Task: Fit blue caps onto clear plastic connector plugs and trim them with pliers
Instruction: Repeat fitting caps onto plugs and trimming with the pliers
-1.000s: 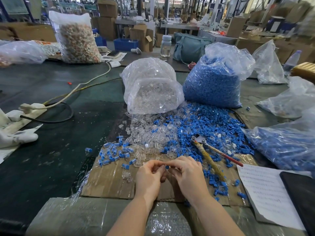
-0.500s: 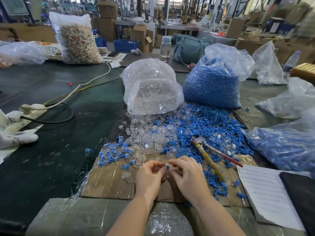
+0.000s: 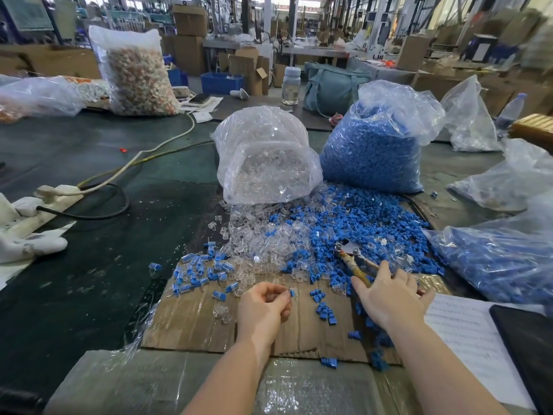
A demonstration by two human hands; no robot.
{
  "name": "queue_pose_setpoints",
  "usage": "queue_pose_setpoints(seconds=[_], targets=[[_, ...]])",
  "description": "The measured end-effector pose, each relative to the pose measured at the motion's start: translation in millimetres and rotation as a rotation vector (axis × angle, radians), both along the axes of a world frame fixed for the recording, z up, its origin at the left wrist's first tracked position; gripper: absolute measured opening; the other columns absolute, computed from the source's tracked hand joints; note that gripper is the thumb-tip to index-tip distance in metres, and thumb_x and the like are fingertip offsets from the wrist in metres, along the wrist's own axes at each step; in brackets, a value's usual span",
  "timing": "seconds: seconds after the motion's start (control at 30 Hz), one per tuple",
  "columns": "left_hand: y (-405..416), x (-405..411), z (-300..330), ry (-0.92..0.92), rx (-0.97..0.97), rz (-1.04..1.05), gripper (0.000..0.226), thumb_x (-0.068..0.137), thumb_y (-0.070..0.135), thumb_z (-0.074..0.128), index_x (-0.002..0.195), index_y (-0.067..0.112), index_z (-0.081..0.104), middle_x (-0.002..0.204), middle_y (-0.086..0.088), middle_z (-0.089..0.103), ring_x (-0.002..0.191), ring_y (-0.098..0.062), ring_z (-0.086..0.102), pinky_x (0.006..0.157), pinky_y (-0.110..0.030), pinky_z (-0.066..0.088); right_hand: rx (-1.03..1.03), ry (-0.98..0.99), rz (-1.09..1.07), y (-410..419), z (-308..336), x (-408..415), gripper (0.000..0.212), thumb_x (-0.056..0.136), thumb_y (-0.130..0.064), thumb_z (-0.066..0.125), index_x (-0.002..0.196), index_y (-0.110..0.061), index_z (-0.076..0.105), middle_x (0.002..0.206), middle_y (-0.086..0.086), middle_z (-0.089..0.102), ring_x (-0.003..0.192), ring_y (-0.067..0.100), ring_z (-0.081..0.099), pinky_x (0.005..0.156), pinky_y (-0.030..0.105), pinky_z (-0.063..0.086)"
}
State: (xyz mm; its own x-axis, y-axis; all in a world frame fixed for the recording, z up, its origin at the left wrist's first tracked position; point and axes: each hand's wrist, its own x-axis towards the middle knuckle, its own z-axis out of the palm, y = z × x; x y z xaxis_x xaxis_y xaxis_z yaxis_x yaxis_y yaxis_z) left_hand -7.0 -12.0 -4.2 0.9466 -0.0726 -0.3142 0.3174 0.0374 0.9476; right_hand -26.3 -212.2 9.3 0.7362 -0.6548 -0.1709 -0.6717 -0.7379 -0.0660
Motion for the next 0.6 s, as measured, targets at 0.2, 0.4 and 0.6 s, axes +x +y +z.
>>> queue_pose_setpoints(seconds=[0.2,0.4,0.6], targets=[[-1.4,3.0,6.8,0.027,-0.015,0.004,0.007,0.085,-0.001,0.062,0.086,0.006,0.063,0.067,-0.006,0.063,0.056,-0.011,0.057,0.052,-0.019,0.051,-0.086,-0.065,0.034,7.5,7.4,2.9,0.053,0.088,-0.053,0.042,0.127,-0.018,0.039,0.138,0.013,0.036,0.128,0.031,0.031,0.107,0.053,0.02],[-4.7,7.2,22.2,0.042,-0.031,-0.024,0.005,0.087,0.008,0.062,0.091,0.011,0.063,0.064,-0.003,0.063,0.048,-0.011,0.054,0.045,-0.026,0.045,-0.167,-0.167,0.155,19.8,18.4,-6.1,0.034,0.094,-0.046,0.037,0.106,-0.015,0.041,0.118,0.01,0.047,0.11,0.028,0.044,0.088,0.039,0.039],[-6.3,23.8,39.1,0.128,-0.126,0.004,0.005,0.087,0.011,0.063,0.091,0.009,0.064,0.061,-0.001,0.063,0.047,-0.012,0.056,0.048,-0.026,0.041,0.535,-0.278,0.318,43.0,45.9,-2.8,0.029,0.098,-0.032,0.035,0.077,-0.014,0.041,0.075,0.004,0.046,0.062,0.018,0.04,0.056,0.03,0.029]])
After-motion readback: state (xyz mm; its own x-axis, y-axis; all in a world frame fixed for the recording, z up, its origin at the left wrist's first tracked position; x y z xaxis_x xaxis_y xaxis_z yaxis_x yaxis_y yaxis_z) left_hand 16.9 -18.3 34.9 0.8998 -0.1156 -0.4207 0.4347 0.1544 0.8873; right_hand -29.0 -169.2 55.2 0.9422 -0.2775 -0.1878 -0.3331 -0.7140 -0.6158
